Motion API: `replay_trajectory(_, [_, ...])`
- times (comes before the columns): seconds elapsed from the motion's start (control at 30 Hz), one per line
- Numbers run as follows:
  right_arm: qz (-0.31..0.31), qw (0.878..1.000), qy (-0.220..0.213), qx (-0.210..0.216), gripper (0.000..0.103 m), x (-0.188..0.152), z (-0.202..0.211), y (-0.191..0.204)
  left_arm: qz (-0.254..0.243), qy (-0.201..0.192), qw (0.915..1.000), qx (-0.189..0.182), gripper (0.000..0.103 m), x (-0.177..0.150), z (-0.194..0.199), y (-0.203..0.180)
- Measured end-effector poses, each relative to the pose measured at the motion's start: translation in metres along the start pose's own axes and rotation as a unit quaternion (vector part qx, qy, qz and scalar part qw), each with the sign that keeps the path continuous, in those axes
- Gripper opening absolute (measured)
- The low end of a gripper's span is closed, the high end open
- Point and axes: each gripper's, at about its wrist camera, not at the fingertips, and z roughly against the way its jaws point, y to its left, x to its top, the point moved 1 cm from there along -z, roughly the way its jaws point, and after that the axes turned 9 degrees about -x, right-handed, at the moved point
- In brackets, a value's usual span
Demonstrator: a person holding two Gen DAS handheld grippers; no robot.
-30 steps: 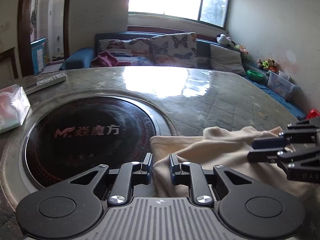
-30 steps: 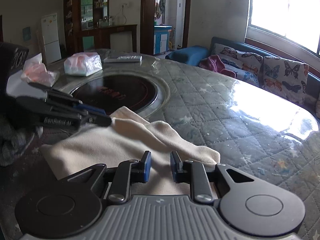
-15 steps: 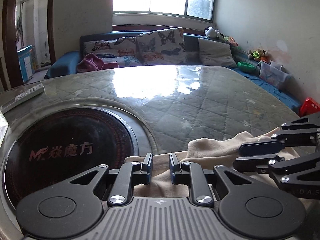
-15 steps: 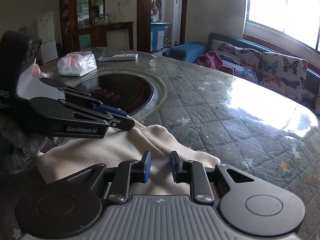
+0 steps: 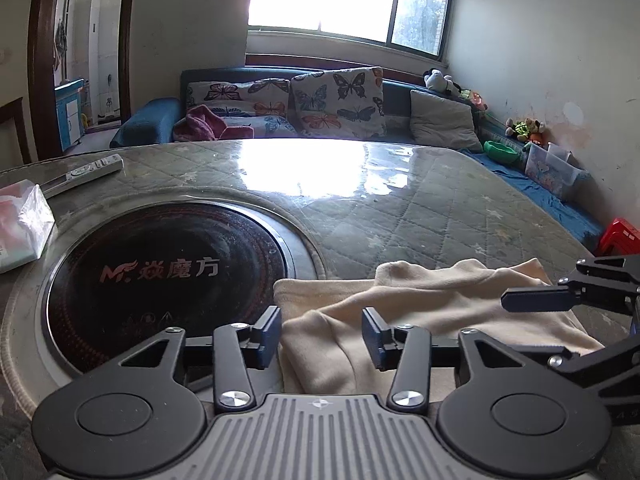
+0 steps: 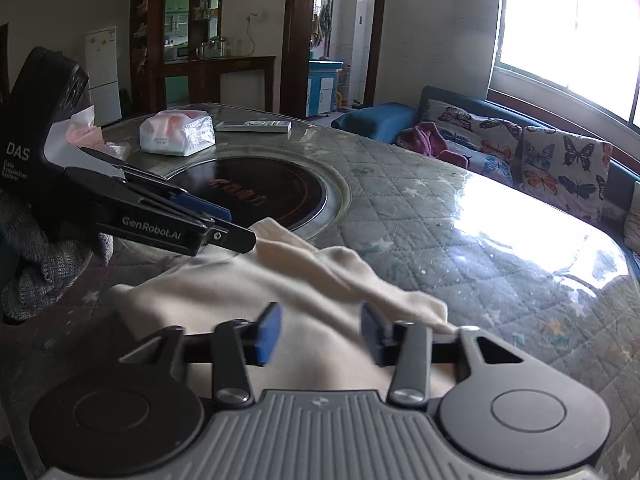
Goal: Fold clothes
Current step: 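Open both grippers and release the folded cream shirt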
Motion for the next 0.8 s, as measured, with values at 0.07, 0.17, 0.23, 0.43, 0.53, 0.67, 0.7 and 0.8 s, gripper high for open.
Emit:
replay_trajectory(0.07, [-0.005,1.0,-0.001,-0.001,0.056,-0.005,0.006,0.004,0.0,-0.003,1.0,0.0,0.053,-0.002,0.004,-0.003])
replay_trajectory(0.17, [-0.015,1.0,-0.005,-0.008,0.063,-0.011,0.014,0.007,0.0,-0.007,1.0,0.0,0.058,-0.006,0.011,-0.006])
replay_trajectory(0.23, [-0.02,1.0,-0.007,-0.011,0.072,-0.015,0.019,0.007,0.0,-0.01,0.9999,0.0,0.063,-0.009,0.015,-0.009])
replay_trajectory(0.43, [-0.029,0.999,-0.016,-0.028,0.085,-0.023,0.037,0.01,-0.003,-0.017,0.9998,0.002,0.076,-0.017,0.027,-0.017])
replay_trajectory(0.53, [-0.034,0.999,-0.019,-0.031,0.089,-0.026,0.044,0.012,-0.005,-0.022,0.9997,0.004,0.081,-0.02,0.032,-0.02])
replay_trajectory(0.67, [-0.038,0.998,-0.024,-0.037,0.096,-0.03,0.05,0.015,-0.008,-0.03,0.9995,0.005,0.087,-0.023,0.04,-0.025])
replay_trajectory(0.7, [-0.039,0.998,-0.025,-0.04,0.097,-0.031,0.052,0.016,-0.009,-0.033,0.9994,0.005,0.088,-0.024,0.042,-0.026])
replay_trajectory(0.8, [-0.042,0.998,-0.029,-0.048,0.102,-0.033,0.057,0.018,-0.013,-0.042,0.999,0.007,0.094,-0.027,0.048,-0.03])
